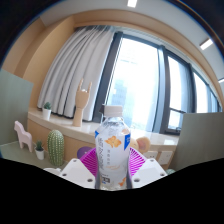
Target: Pour water
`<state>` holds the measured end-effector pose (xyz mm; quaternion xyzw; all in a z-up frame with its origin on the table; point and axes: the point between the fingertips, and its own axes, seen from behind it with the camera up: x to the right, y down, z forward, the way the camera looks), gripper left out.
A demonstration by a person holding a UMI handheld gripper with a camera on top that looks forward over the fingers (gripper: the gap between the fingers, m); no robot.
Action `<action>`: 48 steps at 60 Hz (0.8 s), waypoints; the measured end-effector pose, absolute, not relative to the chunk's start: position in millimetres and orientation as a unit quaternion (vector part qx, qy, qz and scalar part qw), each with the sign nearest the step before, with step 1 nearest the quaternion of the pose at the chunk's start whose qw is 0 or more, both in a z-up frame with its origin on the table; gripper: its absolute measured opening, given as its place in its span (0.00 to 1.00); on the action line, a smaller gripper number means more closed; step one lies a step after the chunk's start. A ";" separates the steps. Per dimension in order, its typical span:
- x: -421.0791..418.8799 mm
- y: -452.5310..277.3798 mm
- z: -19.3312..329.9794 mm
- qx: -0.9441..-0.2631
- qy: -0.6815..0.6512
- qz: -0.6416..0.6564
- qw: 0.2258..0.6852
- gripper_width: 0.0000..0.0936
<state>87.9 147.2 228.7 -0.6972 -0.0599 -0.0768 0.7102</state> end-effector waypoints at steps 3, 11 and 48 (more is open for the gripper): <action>94.7 154.6 211.6 -0.707 -0.057 -0.067 0.702 0.38; 105.8 166.4 168.5 -0.727 -0.041 -0.057 0.683 0.38; 129.4 166.0 103.5 -0.754 0.009 -0.014 0.656 0.73</action>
